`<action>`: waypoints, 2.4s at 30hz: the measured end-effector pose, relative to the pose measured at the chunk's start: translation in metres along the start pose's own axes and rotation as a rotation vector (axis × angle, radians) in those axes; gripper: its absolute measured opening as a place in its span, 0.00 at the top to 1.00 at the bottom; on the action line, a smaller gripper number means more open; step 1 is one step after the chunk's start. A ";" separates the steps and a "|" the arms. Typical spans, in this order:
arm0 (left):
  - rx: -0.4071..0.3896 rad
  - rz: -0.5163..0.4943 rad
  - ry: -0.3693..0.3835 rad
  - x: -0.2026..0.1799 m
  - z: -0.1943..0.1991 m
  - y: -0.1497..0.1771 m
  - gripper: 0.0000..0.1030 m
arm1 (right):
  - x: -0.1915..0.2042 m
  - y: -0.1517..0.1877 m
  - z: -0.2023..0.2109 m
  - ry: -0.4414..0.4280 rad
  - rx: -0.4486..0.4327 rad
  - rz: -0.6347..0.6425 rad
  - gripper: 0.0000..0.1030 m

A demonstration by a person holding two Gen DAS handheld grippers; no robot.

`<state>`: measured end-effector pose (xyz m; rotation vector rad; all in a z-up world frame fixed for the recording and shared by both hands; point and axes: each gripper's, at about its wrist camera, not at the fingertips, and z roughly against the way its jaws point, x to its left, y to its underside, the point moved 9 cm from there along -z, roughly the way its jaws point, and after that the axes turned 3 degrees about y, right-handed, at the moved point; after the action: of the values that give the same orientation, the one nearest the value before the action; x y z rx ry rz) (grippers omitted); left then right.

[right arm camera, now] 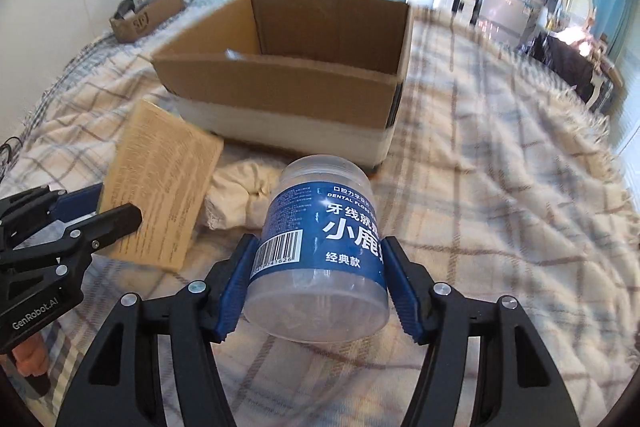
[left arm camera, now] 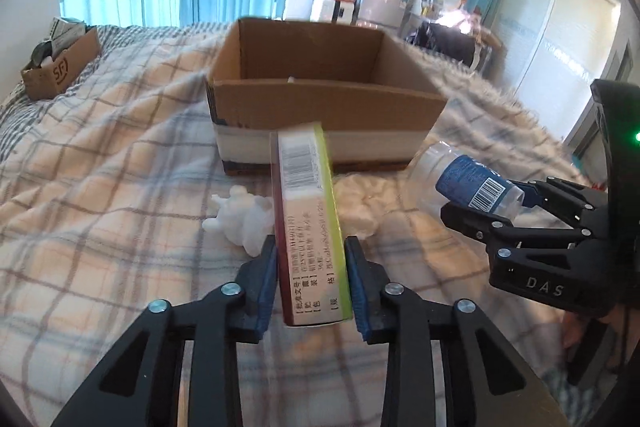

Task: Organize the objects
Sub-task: 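Lower capsule box and floss jar into the box and open both tools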

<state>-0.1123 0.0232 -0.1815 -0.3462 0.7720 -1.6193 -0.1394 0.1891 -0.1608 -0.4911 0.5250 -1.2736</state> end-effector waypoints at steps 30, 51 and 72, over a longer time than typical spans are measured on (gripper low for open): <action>-0.163 -0.072 -0.090 0.005 0.009 -0.212 0.71 | -0.020 -0.186 0.068 0.034 -0.304 0.021 0.40; -0.013 -0.056 -0.059 0.037 -0.119 -0.192 0.65 | -0.041 -0.190 -0.072 -0.007 -0.162 -0.039 0.37; -0.189 0.024 -0.157 0.058 0.038 -0.181 0.00 | -0.066 -0.161 0.107 0.110 -0.301 -0.041 0.00</action>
<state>-0.2383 -0.0377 -0.0470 -0.5910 0.8073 -1.4805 -0.2091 0.2230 0.0278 -0.6878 0.8089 -1.2718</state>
